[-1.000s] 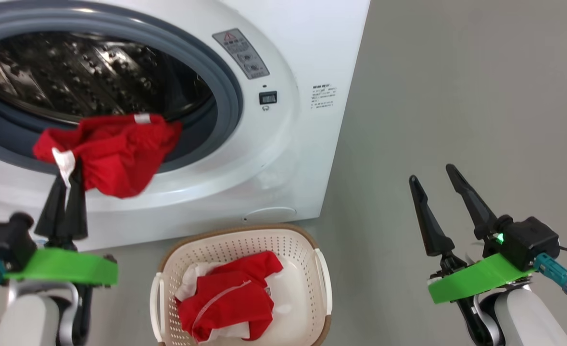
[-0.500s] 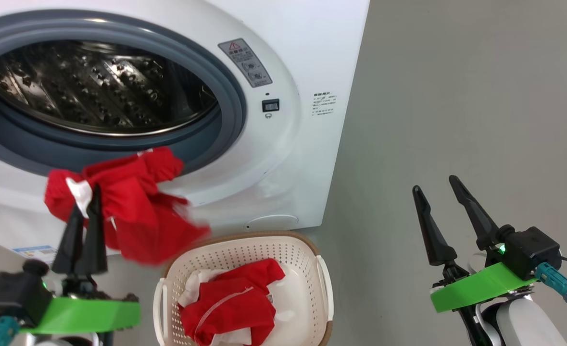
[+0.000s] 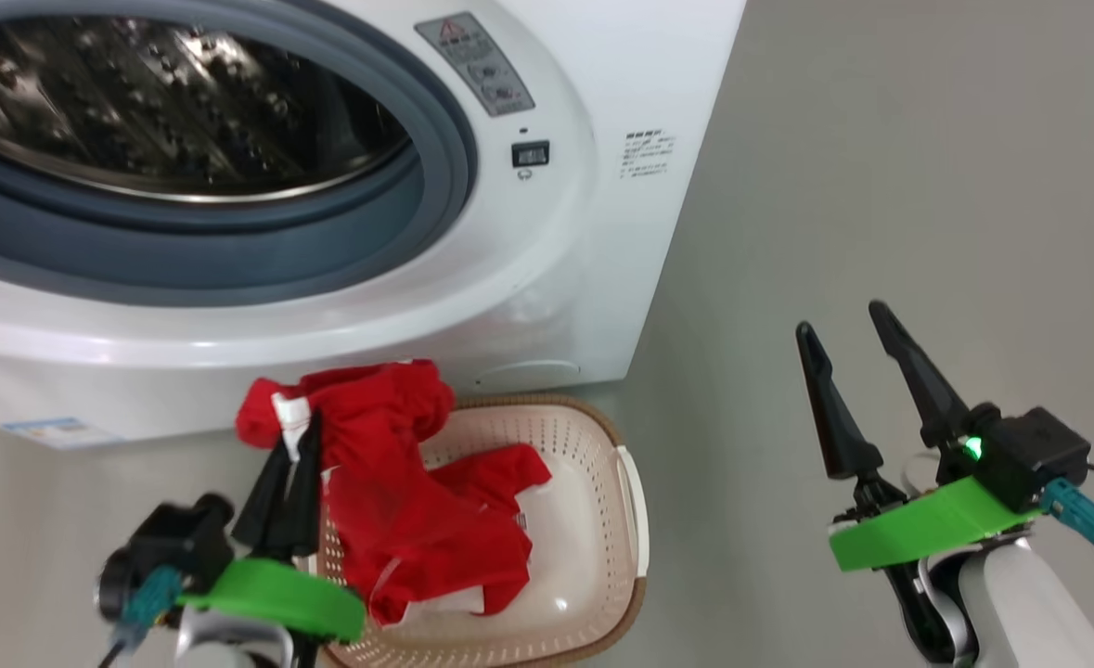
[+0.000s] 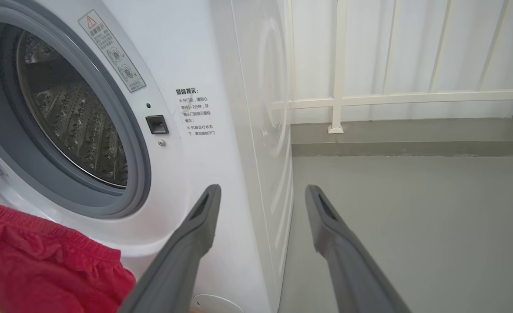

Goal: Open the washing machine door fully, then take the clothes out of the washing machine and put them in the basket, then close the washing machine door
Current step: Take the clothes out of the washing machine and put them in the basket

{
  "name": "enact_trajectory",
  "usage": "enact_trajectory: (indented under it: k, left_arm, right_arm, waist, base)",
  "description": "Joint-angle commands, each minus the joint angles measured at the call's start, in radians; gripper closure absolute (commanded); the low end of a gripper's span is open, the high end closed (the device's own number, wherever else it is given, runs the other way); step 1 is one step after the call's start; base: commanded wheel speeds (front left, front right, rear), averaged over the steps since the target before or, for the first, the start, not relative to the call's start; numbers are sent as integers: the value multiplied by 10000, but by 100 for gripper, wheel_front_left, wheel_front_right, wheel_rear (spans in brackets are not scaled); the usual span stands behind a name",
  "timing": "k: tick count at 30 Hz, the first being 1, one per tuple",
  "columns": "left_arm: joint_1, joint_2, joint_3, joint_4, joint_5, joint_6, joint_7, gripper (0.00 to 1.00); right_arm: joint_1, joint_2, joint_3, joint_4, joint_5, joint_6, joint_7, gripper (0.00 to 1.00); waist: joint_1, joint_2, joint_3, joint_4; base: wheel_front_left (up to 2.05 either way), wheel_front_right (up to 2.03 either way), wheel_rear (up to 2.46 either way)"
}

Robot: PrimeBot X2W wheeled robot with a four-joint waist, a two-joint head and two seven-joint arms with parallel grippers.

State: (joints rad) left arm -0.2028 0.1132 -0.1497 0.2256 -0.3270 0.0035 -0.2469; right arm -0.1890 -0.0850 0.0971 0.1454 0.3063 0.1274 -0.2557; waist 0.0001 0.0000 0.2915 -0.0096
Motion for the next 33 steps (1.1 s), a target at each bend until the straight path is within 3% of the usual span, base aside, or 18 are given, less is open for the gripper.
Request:
enact_trajectory:
  k: [1,10,19,25,33]
  left_arm:
    - [-545,63,287,284,-126,-178,-89,100]
    - [-2397,-394,33,4534,-999,-1029,-113,100]
    - [-4180,-619,-381,8283,-2490,-1298,910,100]
    - [-4828,-627,-1093,9513,-3810,-1333,2258,100]
    - [-5367,-628,-1565,10167,-4287,-1274,2337,100]
  right_arm:
    - [-262,-11,224,-278,-57,33,-61,0]
    - [-644,-111,384,-203,-3,33,-61,0]
    - [-1024,-136,559,-234,0,33,-61,0]
    - [-1350,-60,726,-211,49,33,-61,0]
    - [-1645,-14,760,-288,57,33,-61,0]
  waist:
    - [-1,0,408,45]
    - [-1,0,1044,-95]
    - [-1,0,1936,-387]
    - [-1,0,2527,-637]
    - [-1,0,3109,-830]
  base:
    - [0,0,0]
    - [0,0,0]
    - [0,0,0]
    - [0,0,0]
    - [0,0,0]
